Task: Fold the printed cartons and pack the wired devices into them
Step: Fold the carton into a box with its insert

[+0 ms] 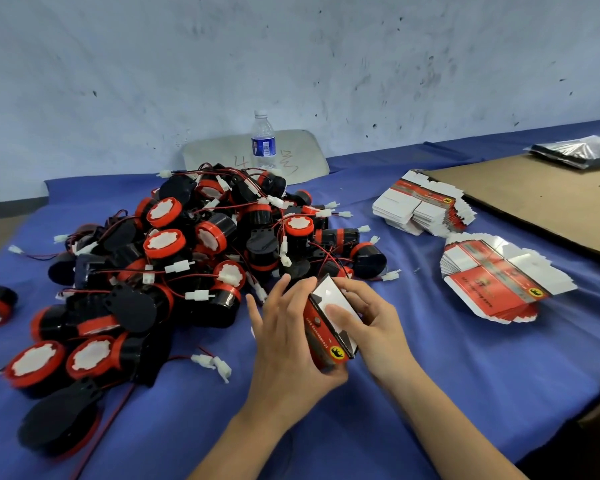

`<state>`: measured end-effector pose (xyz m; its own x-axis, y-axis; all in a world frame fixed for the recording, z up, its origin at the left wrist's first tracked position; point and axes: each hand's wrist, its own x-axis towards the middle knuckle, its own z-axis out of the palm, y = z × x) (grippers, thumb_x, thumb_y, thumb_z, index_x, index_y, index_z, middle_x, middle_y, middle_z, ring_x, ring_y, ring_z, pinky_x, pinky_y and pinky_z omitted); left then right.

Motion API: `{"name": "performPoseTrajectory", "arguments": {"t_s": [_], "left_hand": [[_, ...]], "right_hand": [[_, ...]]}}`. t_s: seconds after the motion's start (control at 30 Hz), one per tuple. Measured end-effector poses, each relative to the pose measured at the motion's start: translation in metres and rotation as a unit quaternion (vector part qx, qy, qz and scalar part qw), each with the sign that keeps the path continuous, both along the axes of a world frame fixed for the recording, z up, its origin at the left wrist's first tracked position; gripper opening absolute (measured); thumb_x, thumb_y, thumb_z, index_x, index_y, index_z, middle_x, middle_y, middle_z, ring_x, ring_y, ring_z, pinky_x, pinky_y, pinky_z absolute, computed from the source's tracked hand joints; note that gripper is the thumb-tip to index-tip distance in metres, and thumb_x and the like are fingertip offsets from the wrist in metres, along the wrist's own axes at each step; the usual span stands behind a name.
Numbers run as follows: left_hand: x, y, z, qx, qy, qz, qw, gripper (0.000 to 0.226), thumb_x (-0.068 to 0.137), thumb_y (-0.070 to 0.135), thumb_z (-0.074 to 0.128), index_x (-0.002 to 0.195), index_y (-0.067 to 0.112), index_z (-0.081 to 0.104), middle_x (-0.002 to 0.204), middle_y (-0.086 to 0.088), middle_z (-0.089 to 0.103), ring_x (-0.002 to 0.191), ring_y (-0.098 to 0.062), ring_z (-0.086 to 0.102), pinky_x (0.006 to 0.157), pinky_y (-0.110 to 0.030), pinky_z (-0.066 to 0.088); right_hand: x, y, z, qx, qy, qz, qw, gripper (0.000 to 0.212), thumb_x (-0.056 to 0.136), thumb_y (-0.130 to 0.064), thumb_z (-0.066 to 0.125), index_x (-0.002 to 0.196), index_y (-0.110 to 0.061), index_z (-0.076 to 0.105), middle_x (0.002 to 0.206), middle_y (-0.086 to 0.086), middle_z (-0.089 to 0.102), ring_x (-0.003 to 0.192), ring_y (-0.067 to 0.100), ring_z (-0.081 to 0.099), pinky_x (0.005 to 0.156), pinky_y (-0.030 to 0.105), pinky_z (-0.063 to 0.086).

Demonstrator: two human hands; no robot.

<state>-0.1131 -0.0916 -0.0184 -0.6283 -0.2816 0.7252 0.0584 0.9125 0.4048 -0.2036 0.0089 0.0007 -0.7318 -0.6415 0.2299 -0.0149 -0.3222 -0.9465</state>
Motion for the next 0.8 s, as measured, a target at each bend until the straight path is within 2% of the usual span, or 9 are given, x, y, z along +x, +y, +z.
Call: {"name": "performPoseTrajectory", "arguments": {"t_s": [0.13, 0.27, 0.33, 0.47, 0.53, 0.6, 0.67, 0.73, 0.8], "left_hand": [[-0.001, -0.001, -0.001, -0.007, -0.001, -0.005, 1.0, 0.096, 0.057, 0.035, 0.067, 0.142, 0.015, 0.026, 0.146, 0.013, 0.029, 0.146, -0.017, 0.02, 0.118, -0.053, -0.004], [0.0, -0.003, 0.001, -0.001, -0.01, -0.025, 1.0, 0.1, 0.054, 0.027, 0.073, 0.141, 0.017, 0.025, 0.148, 0.01, 0.03, 0.146, -0.017, 0.018, 0.118, -0.053, -0.004], [0.0, -0.004, 0.003, 0.012, -0.006, -0.045, 0.999, 0.099, 0.056, 0.027, 0.073, 0.142, 0.019, 0.024, 0.15, 0.014, 0.026, 0.147, -0.016, 0.018, 0.118, -0.055, -0.002], [0.003, -0.009, 0.006, 0.049, -0.004, -0.093, 0.994, 0.099, 0.066, 0.036, 0.071, 0.148, 0.026, 0.016, 0.157, 0.014, 0.019, 0.149, -0.017, 0.013, 0.112, -0.067, 0.014], [0.005, -0.014, 0.007, 0.077, -0.024, -0.102, 0.992, 0.101, 0.069, 0.043, 0.071, 0.149, 0.039, 0.01, 0.157, 0.02, 0.014, 0.149, -0.013, 0.009, 0.111, -0.068, 0.017], [0.007, -0.019, 0.008, 0.101, -0.049, -0.097, 0.989, 0.099, 0.07, 0.051, 0.07, 0.145, 0.051, 0.005, 0.153, 0.034, 0.009, 0.147, -0.006, 0.008, 0.116, -0.062, 0.013], [0.007, -0.024, 0.008, 0.103, -0.07, -0.084, 0.989, 0.097, 0.073, 0.048, 0.07, 0.14, 0.059, 0.001, 0.148, 0.042, 0.005, 0.144, -0.006, 0.013, 0.118, -0.052, 0.008], [0.005, -0.031, 0.005, 0.051, -0.079, -0.028, 0.995, 0.1, 0.076, 0.028, 0.076, 0.145, 0.051, 0.007, 0.151, 0.029, 0.019, 0.143, -0.012, 0.018, 0.117, -0.052, 0.01], [0.006, -0.044, 0.004, -0.007, -0.087, 0.099, 0.991, 0.088, 0.077, 0.009, 0.076, 0.147, 0.035, 0.029, 0.146, 0.004, 0.044, 0.143, -0.023, 0.028, 0.115, -0.058, 0.016]], "right_hand": [[0.001, 0.0, 0.0, -0.004, 0.045, -0.033, 0.998, 0.027, 0.079, -0.012, 0.066, 0.105, -0.02, 0.066, 0.097, 0.007, 0.072, 0.089, 0.015, 0.068, 0.071, 0.026, 0.055], [0.001, 0.0, 0.0, 0.003, 0.101, -0.059, 0.993, 0.027, 0.08, -0.012, 0.064, 0.105, -0.022, 0.064, 0.101, 0.006, 0.07, 0.095, 0.017, 0.065, 0.08, 0.029, 0.054], [-0.001, 0.001, 0.001, 0.0, 0.058, -0.033, 0.998, 0.029, 0.078, -0.012, 0.063, 0.105, -0.023, 0.065, 0.101, 0.002, 0.071, 0.095, 0.015, 0.065, 0.079, 0.028, 0.053], [-0.007, 0.006, 0.006, -0.041, -0.102, 0.061, 0.992, 0.038, 0.076, -0.015, 0.061, 0.114, -0.017, 0.064, 0.108, 0.01, 0.068, 0.097, 0.026, 0.063, 0.085, 0.041, 0.048], [-0.01, 0.01, 0.009, -0.033, -0.109, 0.079, 0.99, 0.047, 0.075, -0.015, 0.064, 0.122, -0.021, 0.059, 0.106, 0.008, 0.07, 0.095, 0.024, 0.065, 0.08, 0.037, 0.052], [-0.01, 0.013, 0.011, -0.011, -0.078, 0.103, 0.992, 0.061, 0.071, -0.011, 0.068, 0.129, -0.024, 0.053, 0.099, 0.009, 0.072, 0.089, 0.024, 0.068, 0.072, 0.033, 0.057], [-0.005, 0.013, 0.012, 0.005, -0.008, 0.105, 0.994, 0.074, 0.067, -0.008, 0.075, 0.132, -0.032, 0.048, 0.094, 0.012, 0.073, 0.085, 0.023, 0.069, 0.069, 0.031, 0.056], [0.001, 0.011, 0.006, 0.005, 0.057, 0.069, 0.996, 0.081, 0.067, -0.007, 0.079, 0.13, -0.046, 0.047, 0.093, 0.007, 0.074, 0.082, 0.019, 0.069, 0.068, 0.027, 0.055], [0.005, 0.008, 0.0, 0.031, 0.172, -0.016, 0.984, 0.085, 0.069, -0.01, 0.084, 0.127, -0.059, 0.044, 0.098, -0.011, 0.072, 0.082, 0.005, 0.067, 0.072, 0.018, 0.052]]}}
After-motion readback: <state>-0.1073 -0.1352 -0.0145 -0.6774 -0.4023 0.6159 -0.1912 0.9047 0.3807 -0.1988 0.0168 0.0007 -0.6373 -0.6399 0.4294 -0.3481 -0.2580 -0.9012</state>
